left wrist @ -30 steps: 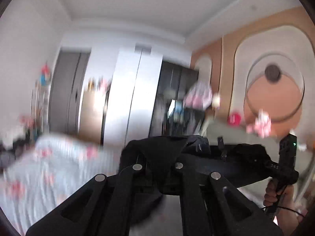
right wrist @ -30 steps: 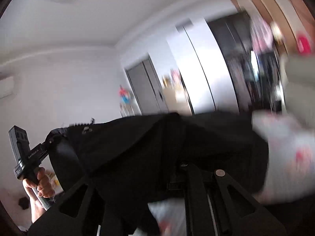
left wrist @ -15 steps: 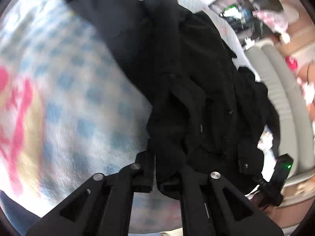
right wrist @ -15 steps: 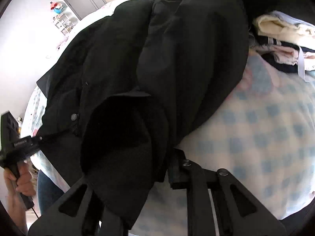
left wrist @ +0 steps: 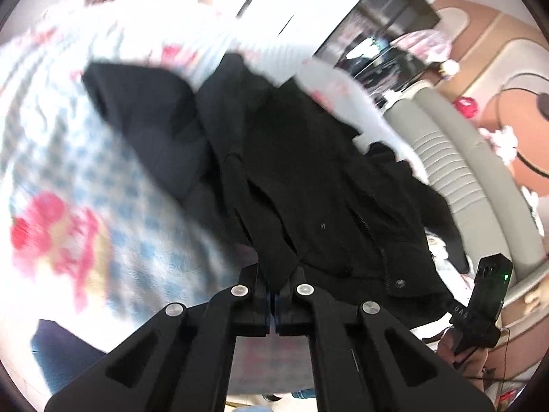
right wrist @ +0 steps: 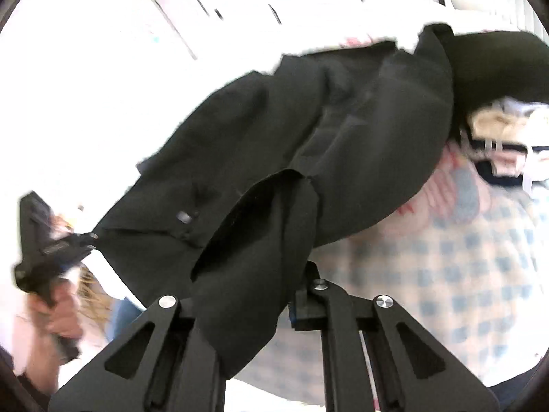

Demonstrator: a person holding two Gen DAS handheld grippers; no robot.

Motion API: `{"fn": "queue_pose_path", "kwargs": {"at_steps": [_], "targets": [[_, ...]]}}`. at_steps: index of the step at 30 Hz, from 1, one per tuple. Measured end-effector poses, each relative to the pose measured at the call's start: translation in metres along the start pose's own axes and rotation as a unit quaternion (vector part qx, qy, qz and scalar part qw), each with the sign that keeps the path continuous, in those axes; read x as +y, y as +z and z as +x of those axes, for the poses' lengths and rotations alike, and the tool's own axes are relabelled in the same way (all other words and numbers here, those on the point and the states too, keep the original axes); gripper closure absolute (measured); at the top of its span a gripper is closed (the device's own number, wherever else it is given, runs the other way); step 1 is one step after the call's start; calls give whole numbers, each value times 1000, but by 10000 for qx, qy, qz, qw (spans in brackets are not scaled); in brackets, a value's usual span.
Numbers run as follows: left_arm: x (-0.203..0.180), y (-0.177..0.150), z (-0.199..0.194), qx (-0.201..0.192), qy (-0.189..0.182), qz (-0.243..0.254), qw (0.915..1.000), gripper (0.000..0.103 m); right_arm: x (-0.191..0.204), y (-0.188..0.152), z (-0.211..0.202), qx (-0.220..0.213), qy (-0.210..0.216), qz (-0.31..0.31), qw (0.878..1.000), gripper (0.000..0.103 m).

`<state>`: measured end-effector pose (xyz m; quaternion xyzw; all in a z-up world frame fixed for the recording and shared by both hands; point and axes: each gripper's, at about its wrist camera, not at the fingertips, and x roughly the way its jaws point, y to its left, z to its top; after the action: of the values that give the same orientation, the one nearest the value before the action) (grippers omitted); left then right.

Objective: Fold clothes

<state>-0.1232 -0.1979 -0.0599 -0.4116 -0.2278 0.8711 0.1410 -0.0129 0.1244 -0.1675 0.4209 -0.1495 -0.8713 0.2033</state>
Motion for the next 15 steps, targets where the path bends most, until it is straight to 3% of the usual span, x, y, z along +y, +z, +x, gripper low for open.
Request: {"fn": "queue_pose_path", "kwargs": {"at_steps": [3, 6, 9, 10, 11, 15], "targets": [[0, -19, -1, 237, 107, 124, 9996, 103, -9, 9, -9, -6, 2, 117, 9999, 94], [21, -52, 29, 964, 388, 3, 9946, 103, -28, 22, 4, 650, -437, 378, 9962, 93], [36, -76, 53, 1521, 423, -279, 9871, 102, -42, -10, 44, 1698, -876, 410, 9807, 89], [41, -84, 61, 1705, 434, -373, 9837, 101, -41, -18, 47, 1807, -888, 371, 9788, 81], [39, -82, 61, 1730, 331, -411, 9835, 99, -38, -19, 45, 1790, -833, 319, 9798, 72], [39, -56, 33, 1281, -270, -424, 9905, 94, -28, -3, 13, 1500, -699, -127, 9861, 69]]}}
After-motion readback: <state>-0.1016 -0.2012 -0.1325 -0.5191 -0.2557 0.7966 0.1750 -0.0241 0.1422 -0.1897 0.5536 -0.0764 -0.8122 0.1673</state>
